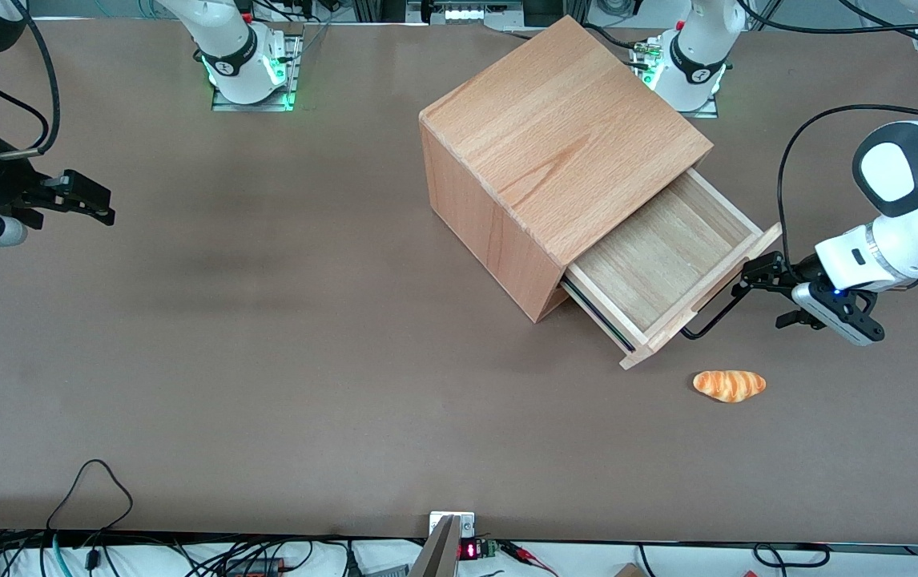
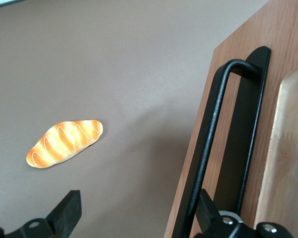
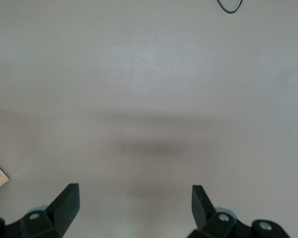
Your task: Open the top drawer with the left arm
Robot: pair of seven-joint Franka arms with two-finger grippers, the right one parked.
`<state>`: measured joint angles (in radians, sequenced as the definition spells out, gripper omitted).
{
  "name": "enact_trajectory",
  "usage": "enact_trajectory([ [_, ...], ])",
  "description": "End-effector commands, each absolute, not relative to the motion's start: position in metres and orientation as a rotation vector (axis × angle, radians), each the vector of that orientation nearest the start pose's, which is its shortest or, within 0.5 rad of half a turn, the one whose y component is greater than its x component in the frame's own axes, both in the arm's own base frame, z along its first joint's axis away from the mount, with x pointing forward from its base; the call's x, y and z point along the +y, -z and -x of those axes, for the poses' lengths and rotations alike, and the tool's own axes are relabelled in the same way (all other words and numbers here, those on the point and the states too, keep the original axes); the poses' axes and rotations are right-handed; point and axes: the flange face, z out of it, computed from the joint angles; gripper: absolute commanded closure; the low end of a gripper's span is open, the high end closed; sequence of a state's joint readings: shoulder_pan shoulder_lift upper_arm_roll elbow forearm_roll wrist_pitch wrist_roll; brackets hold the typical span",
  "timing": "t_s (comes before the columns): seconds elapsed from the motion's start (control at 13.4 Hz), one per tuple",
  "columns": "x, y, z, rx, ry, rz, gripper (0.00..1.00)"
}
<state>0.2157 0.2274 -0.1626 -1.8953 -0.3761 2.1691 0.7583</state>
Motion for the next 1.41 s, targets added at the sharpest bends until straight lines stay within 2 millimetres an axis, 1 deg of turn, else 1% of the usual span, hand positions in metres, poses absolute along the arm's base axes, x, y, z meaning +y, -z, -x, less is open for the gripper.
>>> enact_trajectory([
  [0.0,0.038,-0.408,-0.620,0.892,0.375,3.275,0.00],
  [0.07,0.038,-0.419,-0.619,0.882,0.400,3.267,0.00],
  [0.15,0.038,-0.434,-0.617,0.830,0.426,3.271,0.00],
  [0.3,0.033,-0.460,-0.611,0.633,0.440,3.319,0.00],
  [0.45,0.029,-0.487,-0.600,0.609,0.456,3.321,0.00],
  [0.6,0.032,-0.515,-0.584,0.530,0.424,3.346,0.00],
  [0.67,0.036,-0.534,-0.573,0.494,0.398,3.320,0.00],
  [0.74,0.034,-0.553,-0.560,0.443,0.373,3.299,0.00],
  [0.82,0.036,-0.568,-0.548,0.384,0.337,3.293,0.00],
  [0.89,0.038,-0.580,-0.538,0.363,0.314,3.274,0.00],
  [1.04,0.040,-0.592,-0.524,0.272,0.236,3.219,0.00],
  [1.12,0.036,-0.602,-0.520,0.231,0.228,3.174,0.00],
  [1.26,0.037,-0.613,-0.517,0.108,0.155,3.147,0.00],
  [1.34,0.039,-0.611,-0.519,0.046,0.139,3.119,0.00],
])
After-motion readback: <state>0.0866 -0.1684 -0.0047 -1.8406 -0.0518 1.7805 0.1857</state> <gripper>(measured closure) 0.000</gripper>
